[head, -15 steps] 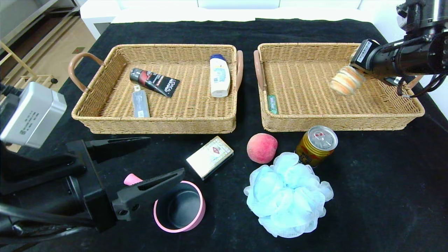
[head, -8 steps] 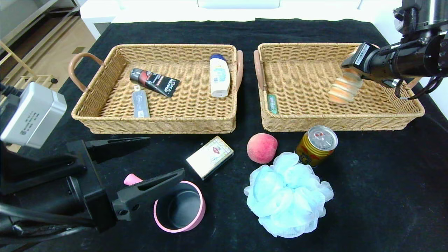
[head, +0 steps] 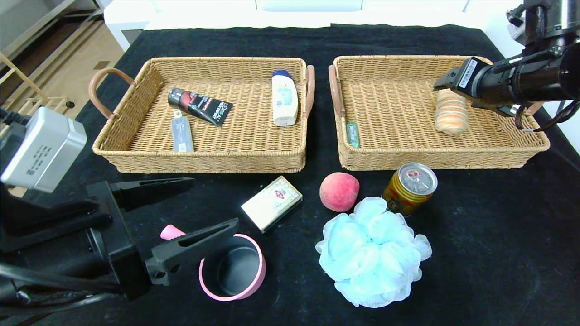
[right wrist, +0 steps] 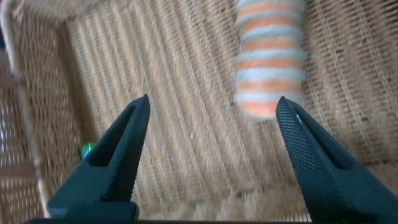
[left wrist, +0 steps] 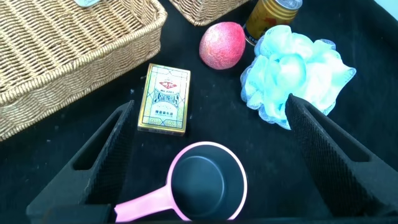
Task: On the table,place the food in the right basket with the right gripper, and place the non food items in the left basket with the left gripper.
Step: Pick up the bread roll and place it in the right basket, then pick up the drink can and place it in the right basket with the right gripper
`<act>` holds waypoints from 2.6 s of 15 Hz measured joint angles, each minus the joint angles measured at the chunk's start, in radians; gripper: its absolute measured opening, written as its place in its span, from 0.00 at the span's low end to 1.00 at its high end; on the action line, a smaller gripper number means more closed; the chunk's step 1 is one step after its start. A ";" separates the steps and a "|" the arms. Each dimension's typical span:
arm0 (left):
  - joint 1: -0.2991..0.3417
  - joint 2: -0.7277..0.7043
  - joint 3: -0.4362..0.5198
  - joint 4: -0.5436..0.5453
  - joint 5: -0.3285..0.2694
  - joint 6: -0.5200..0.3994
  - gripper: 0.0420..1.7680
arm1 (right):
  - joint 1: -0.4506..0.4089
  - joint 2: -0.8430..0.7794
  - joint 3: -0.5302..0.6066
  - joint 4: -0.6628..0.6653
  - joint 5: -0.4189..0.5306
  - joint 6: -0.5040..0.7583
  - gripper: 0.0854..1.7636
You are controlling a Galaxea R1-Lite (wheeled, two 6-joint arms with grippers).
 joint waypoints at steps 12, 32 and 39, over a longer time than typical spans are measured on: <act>-0.003 0.003 0.008 0.000 0.000 0.005 0.97 | 0.343 -0.167 0.029 0.373 -0.192 0.019 0.94; 0.023 -0.013 0.004 0.000 -0.001 0.008 0.97 | 0.412 -0.007 0.061 0.488 -0.212 0.201 0.96; 0.022 -0.014 0.004 0.000 -0.001 0.009 0.97 | 0.383 0.028 0.060 0.488 -0.219 0.206 0.96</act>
